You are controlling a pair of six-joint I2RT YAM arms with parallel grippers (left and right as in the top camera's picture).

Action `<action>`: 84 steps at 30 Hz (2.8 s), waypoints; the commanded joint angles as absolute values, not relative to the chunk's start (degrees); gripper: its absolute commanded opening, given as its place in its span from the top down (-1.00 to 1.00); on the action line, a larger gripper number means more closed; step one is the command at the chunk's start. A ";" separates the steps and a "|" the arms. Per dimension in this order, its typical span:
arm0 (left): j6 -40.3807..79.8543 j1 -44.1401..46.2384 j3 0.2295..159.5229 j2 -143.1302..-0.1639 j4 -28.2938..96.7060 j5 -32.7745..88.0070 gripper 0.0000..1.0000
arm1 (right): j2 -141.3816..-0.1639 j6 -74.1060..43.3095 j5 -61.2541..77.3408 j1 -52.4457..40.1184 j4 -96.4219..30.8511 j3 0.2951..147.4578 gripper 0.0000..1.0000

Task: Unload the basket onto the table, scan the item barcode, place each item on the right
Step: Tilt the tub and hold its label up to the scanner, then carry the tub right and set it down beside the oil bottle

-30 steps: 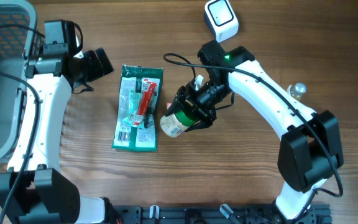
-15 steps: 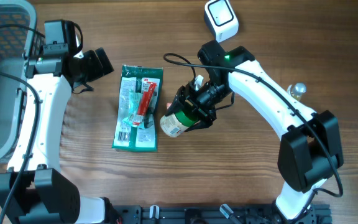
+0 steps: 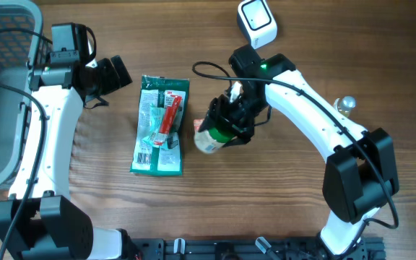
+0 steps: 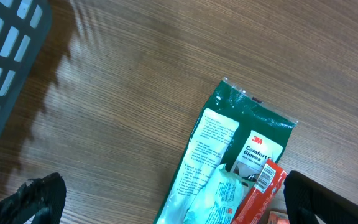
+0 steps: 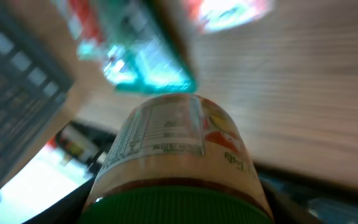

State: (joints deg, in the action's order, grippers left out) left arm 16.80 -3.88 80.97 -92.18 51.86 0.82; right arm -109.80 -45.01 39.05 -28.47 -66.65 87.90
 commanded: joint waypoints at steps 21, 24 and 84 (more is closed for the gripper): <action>16.73 -4.03 81.60 -91.68 51.75 1.26 -1.00 | -111.13 -9.13 -10.26 -21.39 -55.13 118.34 0.91; 16.73 -4.01 81.60 -91.68 51.75 1.26 -1.00 | -114.56 -7.60 -17.08 -21.30 -47.07 118.10 0.91; 16.73 -4.03 81.60 -91.68 51.75 1.26 -1.00 | -112.18 -7.66 11.75 -10.63 -80.36 113.30 0.86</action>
State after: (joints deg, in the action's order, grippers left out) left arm 16.80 -3.88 80.97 -92.18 51.88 0.80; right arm -110.28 -5.37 11.60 -10.57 -78.15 116.29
